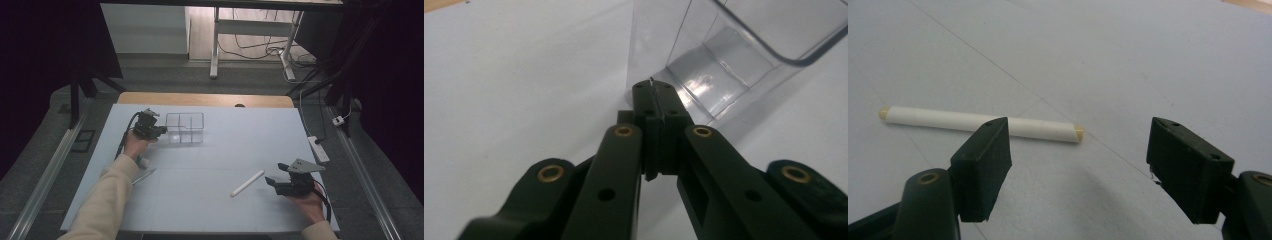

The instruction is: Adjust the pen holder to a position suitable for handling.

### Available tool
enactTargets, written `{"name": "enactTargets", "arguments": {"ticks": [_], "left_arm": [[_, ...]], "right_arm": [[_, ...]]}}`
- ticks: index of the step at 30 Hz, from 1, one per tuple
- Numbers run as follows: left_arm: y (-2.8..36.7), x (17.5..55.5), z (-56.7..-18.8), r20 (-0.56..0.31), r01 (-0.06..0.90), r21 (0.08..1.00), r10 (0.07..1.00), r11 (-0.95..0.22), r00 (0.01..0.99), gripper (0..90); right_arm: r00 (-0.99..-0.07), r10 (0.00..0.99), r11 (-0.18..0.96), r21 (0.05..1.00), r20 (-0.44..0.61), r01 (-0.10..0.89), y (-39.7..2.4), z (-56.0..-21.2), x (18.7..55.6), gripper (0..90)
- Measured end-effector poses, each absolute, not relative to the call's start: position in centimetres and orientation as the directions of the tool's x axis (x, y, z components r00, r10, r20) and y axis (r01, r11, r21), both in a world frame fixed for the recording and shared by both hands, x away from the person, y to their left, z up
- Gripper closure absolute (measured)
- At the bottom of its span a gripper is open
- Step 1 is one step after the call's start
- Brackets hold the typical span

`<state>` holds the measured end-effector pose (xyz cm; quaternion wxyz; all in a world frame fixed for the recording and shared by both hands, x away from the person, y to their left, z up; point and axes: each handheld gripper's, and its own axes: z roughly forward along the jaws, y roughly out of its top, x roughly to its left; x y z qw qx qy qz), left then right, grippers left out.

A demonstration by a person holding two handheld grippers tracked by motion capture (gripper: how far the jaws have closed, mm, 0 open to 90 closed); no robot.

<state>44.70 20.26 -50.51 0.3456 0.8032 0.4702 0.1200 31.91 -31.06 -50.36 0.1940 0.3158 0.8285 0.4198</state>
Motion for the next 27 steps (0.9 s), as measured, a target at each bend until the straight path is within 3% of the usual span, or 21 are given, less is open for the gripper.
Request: {"name": "enactTargets", "arguments": {"ticks": [27], "left_arm": [[19.31,44.63,-50.32,-0.114,0.67,0.663,0.84,-0.333,0.53,89.3]], "right_arm": [[-0.726,0.686,0.452,0.814,-0.056,0.364,-31.1,-50.4,31.9,25.1]]}}
